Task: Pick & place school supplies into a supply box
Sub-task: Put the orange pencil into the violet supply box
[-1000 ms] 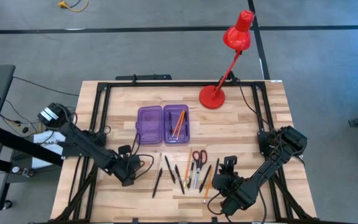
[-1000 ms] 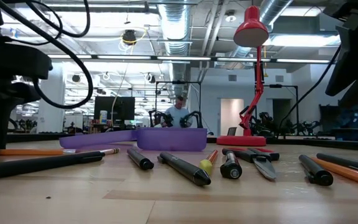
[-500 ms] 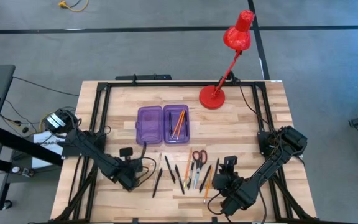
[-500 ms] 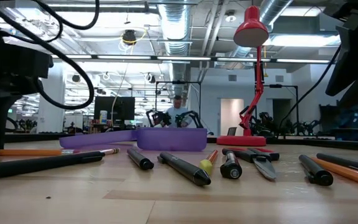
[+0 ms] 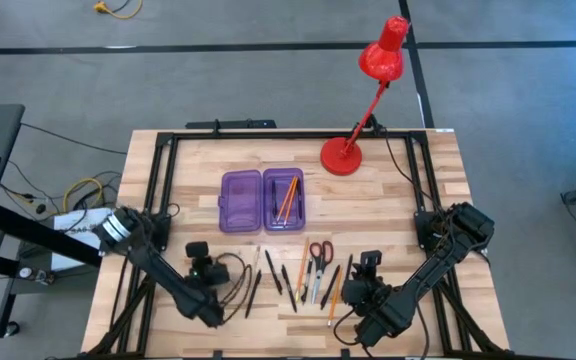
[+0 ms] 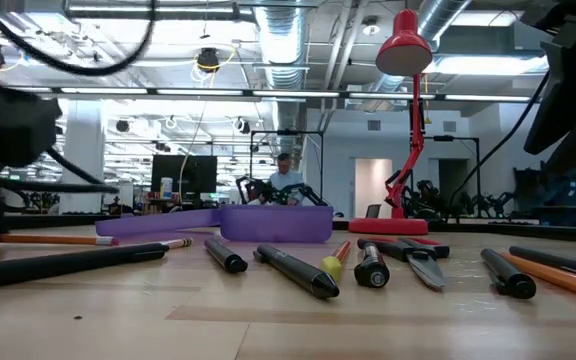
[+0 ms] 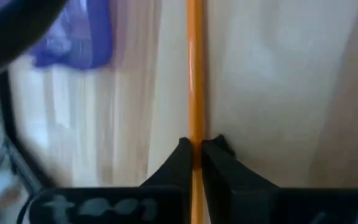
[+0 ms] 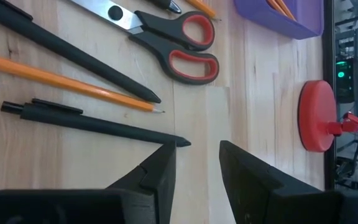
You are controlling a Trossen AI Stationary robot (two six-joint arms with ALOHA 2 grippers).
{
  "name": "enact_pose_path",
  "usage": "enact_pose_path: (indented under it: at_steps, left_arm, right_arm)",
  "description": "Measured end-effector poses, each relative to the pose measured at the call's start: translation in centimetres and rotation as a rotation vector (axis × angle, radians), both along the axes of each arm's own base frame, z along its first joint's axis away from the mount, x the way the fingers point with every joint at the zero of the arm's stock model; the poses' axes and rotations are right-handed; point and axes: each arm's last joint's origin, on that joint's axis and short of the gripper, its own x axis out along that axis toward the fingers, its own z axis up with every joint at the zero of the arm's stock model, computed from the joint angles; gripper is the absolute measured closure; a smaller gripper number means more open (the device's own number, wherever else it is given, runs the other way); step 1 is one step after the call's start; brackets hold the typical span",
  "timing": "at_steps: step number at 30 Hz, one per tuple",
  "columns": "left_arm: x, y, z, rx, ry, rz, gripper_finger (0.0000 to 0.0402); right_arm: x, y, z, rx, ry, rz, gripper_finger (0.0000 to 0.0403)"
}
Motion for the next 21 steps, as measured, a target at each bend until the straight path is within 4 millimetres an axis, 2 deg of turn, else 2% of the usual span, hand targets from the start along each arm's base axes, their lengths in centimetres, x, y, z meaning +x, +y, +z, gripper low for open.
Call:
enact_pose_path:
  at_steps: [5,8,14,21]
  left_arm:
    - [0.7,-1.7,-0.8,0.094,0.095,-0.007,0.0401]
    - [1.1,-2.4,-0.8,0.124,0.085,-0.028,0.0401]
    - [2.4,-3.7,0.7,0.151,-0.036,-0.038,0.0401]
    - [3.5,-4.2,3.0,0.185,-0.084,-0.076,0.0401]
  right_arm:
    - [0.2,-0.1,0.0,0.001,-0.004,-0.006,0.0285]
    - [0.2,-0.1,0.0,0.002,-0.004,-0.006,0.0285]
    - [0.2,-0.1,0.0,0.000,-0.002,-0.004,0.0285]
    - [0.2,-0.1,0.0,0.000,-0.002,-0.004,0.0285]
